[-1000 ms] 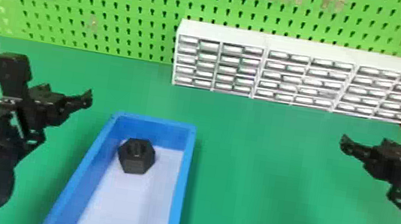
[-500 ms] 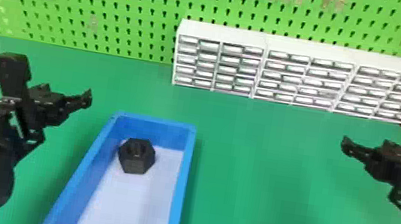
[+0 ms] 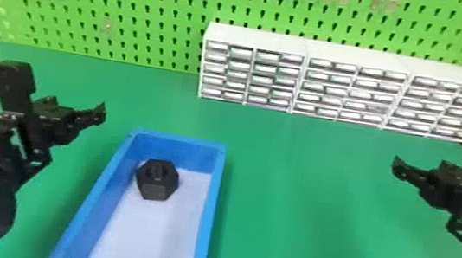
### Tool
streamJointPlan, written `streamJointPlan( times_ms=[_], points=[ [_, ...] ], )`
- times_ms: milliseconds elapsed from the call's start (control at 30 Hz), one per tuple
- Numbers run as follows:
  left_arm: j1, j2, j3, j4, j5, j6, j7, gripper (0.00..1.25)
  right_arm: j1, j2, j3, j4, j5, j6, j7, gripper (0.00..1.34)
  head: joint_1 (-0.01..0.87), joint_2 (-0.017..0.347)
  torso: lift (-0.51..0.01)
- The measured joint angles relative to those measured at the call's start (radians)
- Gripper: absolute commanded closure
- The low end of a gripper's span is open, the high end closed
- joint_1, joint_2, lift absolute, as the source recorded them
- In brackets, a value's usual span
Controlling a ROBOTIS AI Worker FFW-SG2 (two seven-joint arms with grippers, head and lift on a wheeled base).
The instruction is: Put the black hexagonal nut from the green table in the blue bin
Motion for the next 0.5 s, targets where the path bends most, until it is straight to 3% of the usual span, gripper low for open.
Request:
streamJointPlan(
  times_ms=[500],
  points=[
    [0.0,0.0,-0.001,0.0,0.0,0.0,0.0,0.12,-0.001,0.0,0.004,0.0,0.001,0.0,0.0,0.16,0.666,0.032,-0.1]
  ],
)
